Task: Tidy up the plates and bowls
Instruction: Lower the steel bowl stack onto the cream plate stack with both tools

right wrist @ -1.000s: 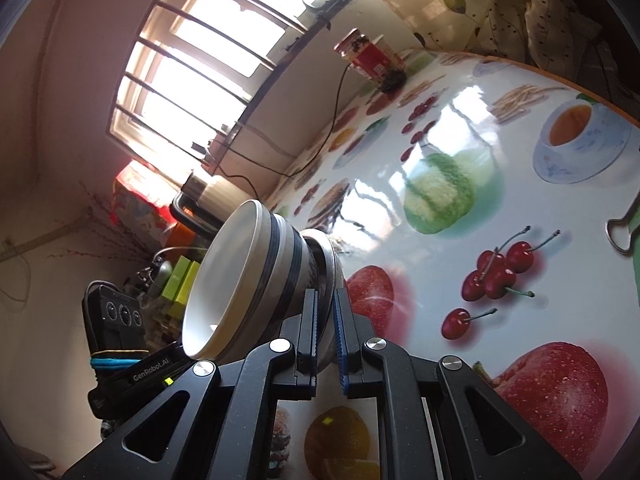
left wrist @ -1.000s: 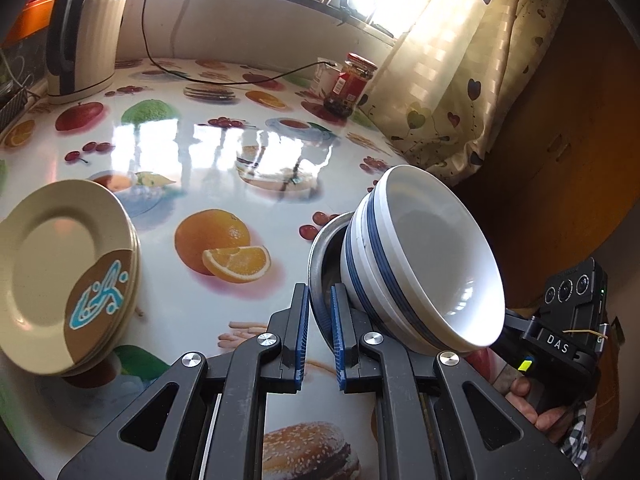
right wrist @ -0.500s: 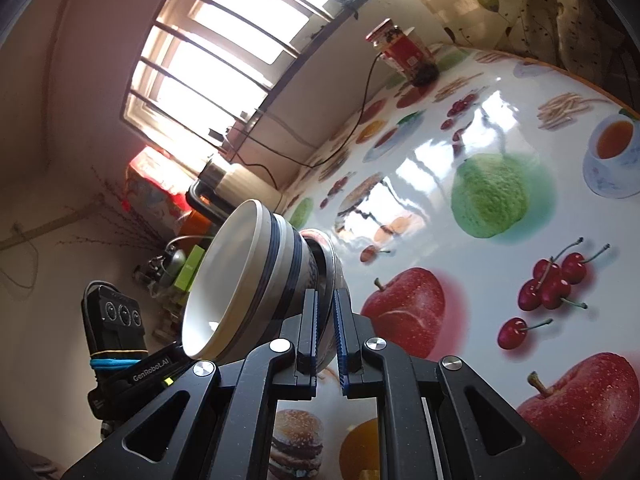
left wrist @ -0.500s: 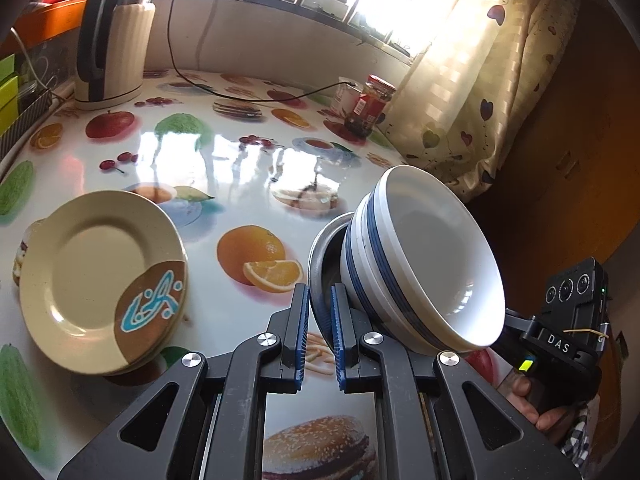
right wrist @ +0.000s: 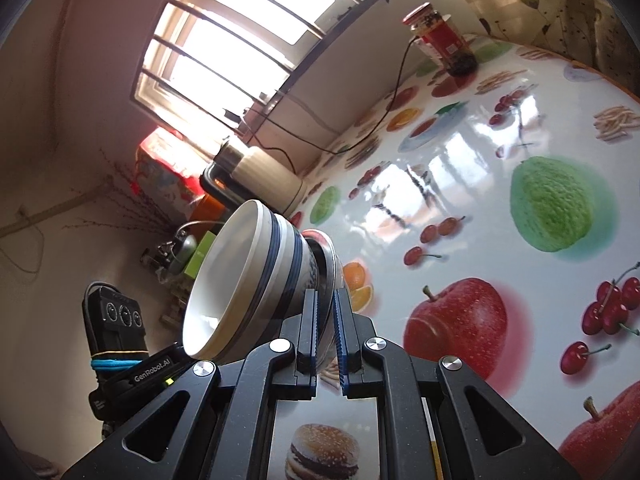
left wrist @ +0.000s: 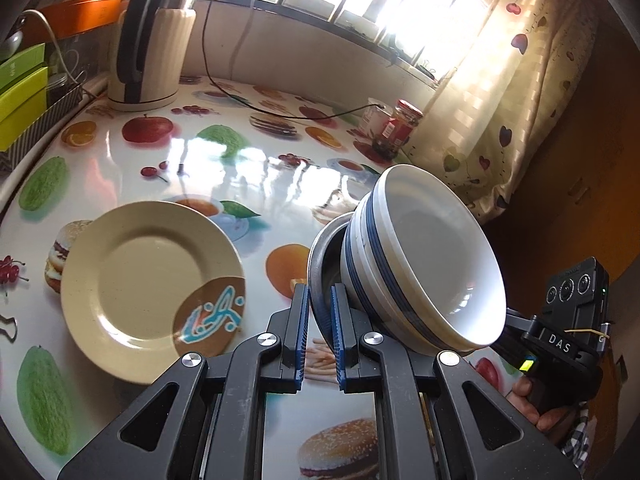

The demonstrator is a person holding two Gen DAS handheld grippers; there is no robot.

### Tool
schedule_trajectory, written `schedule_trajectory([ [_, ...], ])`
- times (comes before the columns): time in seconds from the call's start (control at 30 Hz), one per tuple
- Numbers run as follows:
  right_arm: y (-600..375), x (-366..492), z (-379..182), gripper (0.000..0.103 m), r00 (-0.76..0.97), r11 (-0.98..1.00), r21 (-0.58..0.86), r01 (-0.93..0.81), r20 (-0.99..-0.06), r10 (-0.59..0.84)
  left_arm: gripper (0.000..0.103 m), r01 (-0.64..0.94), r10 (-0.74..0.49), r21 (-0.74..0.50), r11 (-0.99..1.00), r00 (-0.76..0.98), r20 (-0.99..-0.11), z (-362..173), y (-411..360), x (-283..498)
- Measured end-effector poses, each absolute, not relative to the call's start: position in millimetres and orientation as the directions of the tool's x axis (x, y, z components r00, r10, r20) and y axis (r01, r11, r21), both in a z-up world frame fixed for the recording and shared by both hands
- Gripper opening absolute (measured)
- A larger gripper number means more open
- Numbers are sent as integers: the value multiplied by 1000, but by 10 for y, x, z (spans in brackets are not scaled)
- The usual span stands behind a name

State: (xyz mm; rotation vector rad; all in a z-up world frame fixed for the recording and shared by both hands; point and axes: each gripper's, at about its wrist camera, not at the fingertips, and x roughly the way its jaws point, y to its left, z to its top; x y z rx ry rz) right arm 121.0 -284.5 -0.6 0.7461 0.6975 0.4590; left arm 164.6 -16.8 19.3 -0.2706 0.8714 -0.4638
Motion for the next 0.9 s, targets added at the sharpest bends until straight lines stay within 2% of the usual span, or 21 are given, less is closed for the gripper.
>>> schedule_trajectory([
  [0.9,-2141,1788,13,10,577,626,747,-223,-416,703,10,148,-396,-395,907,623,-675,232,561,1761],
])
